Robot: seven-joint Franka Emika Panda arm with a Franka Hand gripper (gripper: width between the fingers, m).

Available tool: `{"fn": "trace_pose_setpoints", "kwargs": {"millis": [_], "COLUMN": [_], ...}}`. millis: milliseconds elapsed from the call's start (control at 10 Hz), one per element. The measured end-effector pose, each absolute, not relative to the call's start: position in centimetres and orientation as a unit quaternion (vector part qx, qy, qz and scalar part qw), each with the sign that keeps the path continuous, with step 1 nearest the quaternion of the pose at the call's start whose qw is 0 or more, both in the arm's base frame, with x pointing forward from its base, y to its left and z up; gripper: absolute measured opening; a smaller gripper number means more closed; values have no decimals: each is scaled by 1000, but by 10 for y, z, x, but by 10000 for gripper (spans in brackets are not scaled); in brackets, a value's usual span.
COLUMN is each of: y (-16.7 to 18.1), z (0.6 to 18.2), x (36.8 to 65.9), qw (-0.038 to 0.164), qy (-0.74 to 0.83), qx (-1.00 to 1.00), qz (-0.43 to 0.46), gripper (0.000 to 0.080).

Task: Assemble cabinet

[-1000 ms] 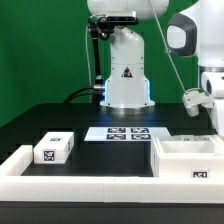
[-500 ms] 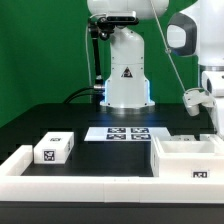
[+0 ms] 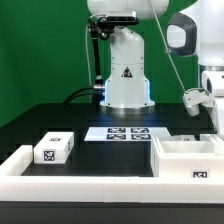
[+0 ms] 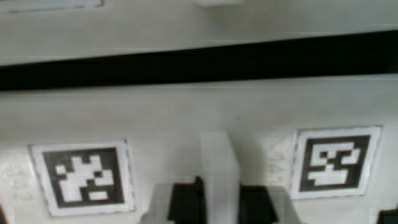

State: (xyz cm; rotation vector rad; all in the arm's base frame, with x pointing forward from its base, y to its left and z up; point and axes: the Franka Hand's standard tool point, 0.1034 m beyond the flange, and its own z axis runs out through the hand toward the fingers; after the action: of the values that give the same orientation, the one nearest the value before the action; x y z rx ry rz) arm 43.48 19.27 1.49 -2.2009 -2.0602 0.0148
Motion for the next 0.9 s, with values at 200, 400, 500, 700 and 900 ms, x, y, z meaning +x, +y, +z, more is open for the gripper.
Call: {"fn": "trace_pose_setpoints", "kwargs": {"millis": [200,400,500,700,900], "y": [188,178,170,154,146], "z": [28,55,66,72,69], "x": [438,438,434,433,435], "qw": [57,39,30,25,26], "qy": [-683,-687,-688,-684,-678], "qx": [-728,-725,-725,-729,-734], "qz": [9,11,10,12,11], "gripper": [64,64,64,64,64]}}
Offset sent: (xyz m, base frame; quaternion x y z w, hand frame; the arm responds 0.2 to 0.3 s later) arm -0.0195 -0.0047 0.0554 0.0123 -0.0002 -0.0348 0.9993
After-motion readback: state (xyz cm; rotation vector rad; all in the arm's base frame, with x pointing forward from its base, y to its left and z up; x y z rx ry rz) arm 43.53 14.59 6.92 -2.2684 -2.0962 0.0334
